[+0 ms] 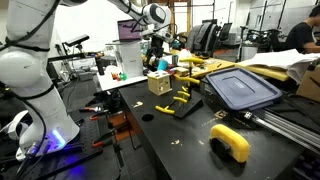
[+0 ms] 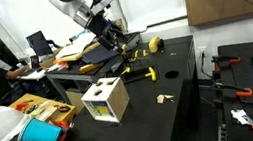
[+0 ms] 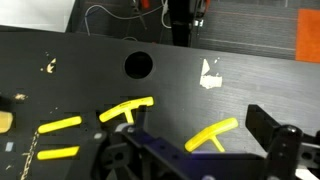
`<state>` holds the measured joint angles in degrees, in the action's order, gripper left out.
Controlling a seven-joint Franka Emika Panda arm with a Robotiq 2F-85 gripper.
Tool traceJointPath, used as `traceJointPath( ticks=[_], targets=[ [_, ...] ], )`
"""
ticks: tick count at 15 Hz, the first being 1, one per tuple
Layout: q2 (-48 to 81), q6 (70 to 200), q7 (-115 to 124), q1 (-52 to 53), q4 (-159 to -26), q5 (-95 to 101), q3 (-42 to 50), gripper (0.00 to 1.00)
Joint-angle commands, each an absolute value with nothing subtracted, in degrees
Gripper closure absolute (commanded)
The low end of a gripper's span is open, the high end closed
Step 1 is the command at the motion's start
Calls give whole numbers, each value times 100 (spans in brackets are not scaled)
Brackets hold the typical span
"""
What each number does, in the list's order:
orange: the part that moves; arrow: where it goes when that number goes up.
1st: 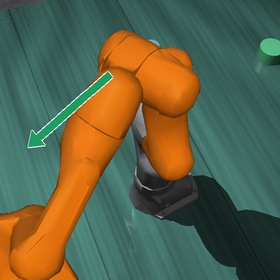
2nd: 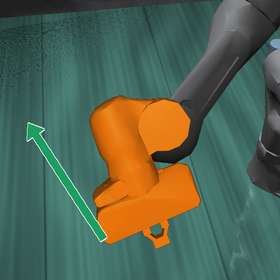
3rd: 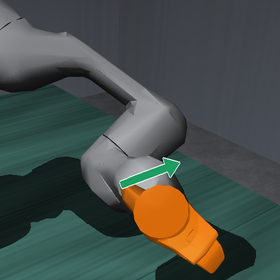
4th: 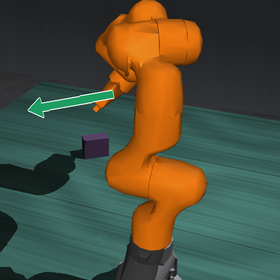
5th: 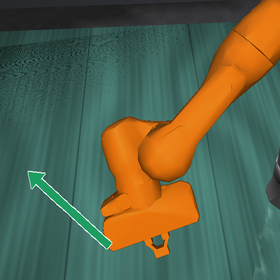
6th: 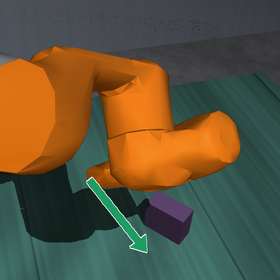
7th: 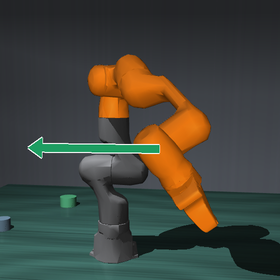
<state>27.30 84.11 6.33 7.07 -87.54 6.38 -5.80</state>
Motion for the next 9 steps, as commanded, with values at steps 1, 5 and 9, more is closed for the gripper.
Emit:
traceJointPath(
  ticks=[1,5,9],
  targets=[
    [1952,9288,1168,519,-10048,-170,-441,0],
    [1223,10367,1512,405,-11197,-831,-272,0],
    [404,11265,1916,356,-12381,-1484,-183,0]
  ],
)
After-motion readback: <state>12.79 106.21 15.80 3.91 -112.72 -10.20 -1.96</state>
